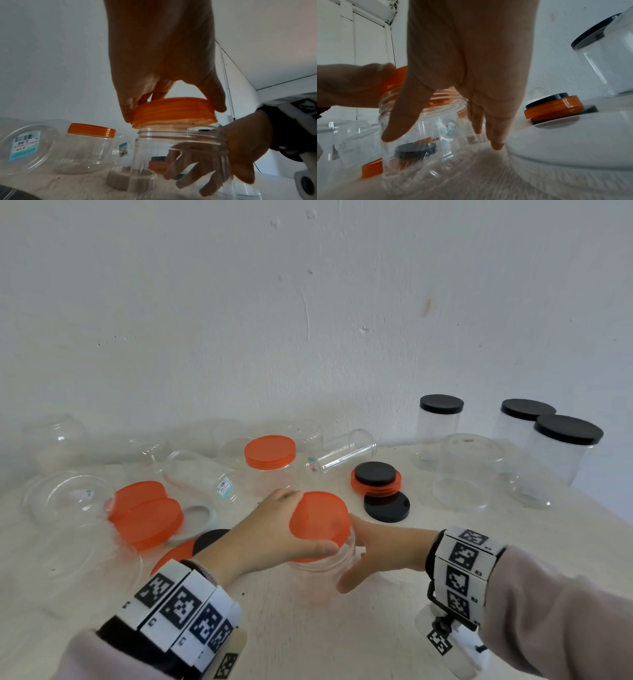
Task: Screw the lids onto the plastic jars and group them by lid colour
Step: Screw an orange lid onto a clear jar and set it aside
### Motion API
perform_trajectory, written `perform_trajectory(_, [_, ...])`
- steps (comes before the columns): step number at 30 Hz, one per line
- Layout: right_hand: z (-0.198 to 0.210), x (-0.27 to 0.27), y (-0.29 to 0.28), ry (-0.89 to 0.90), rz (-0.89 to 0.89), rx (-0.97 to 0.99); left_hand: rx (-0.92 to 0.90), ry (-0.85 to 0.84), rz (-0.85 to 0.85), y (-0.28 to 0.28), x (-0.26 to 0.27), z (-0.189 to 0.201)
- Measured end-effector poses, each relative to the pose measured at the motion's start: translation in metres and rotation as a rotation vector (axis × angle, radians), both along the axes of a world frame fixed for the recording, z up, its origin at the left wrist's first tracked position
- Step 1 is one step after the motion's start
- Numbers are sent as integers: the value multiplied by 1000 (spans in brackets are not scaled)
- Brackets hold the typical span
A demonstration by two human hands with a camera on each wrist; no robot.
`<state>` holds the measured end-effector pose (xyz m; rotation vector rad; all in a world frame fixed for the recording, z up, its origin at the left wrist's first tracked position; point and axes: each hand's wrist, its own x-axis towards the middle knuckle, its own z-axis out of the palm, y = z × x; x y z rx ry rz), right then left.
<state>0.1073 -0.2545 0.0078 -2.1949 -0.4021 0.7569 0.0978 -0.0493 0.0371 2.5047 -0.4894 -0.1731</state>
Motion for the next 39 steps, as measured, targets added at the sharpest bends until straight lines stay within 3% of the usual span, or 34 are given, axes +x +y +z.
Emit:
perform_trajectory(4, [0,0,-1,-9,0,14,74,-15,-11,-9,-3,-3])
perform_trajectory(16, [-1,7,-4,22,-18,-42,3,-4,14,-10,-13,-14])
perform_trajectory(21, [10,11,-7,-7,9,-80,-55,131,33,1,-17,-14])
perform_trajectory(25, [31,14,-4,-61,64,-91,-245,295,89,17,-16,-18])
perform_trajectory(30, [51,16,22,-189,143,-221,-390,440,86,20,-19,-31])
perform_trajectory(39, [64,18,53,-319,284,-575,-392,450,77,18,-14,-37])
